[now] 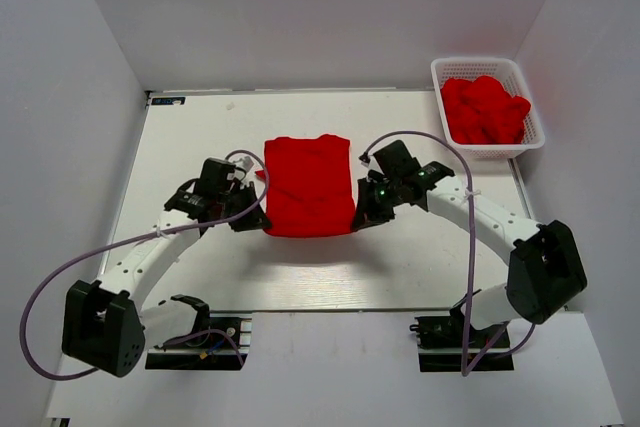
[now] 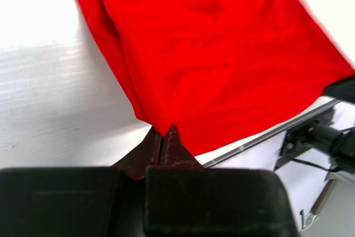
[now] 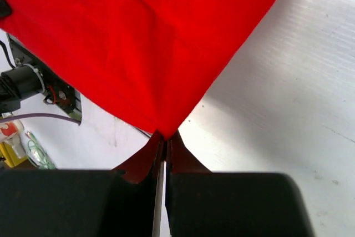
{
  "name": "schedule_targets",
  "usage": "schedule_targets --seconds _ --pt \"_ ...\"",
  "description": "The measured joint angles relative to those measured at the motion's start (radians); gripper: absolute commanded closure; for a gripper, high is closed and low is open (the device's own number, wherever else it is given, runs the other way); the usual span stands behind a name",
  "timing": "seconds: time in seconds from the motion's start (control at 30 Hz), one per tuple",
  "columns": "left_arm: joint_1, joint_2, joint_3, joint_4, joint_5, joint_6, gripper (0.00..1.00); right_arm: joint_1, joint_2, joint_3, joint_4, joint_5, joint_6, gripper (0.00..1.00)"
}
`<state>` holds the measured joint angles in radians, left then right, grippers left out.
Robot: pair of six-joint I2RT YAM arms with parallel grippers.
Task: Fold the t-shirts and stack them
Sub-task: Fold the long partially folded tshirt into a neat square
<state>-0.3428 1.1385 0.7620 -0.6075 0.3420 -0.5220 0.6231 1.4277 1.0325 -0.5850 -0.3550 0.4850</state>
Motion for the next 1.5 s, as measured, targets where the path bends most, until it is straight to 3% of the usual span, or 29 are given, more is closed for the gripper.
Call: schedule_targets --seconds 0.27,0.67,0.93,1.27,1.5 --pt "0.008 0.07 0.23 -0.042 -0.069 -0.03 1.0 -0.023 0.094 0.244 -0.126 0.054 -0.033 1.0" --pt "0.029 0.374 0.56 -0.045 -0.247 -0.048 1.0 -0.146 0.359 0.601 -0.179 0.055 -0.089 1.0" --pt "0.061 0.588 0.746 -0.013 -0.271 -0.043 1.0 -0.225 0.552 0.829 -0.2 -0.019 -0.109 1.0" --pt "0.098 0.852 0.906 0.02 -0.22 -0.037 1.0 -0.28 0.734 0.951 -0.171 -0.081 -0.108 1.0" --pt "0.116 0.936 0.948 0.038 -0.186 -0.035 1.0 -0.302 0.821 0.956 -0.113 -0.105 -0.103 1.0"
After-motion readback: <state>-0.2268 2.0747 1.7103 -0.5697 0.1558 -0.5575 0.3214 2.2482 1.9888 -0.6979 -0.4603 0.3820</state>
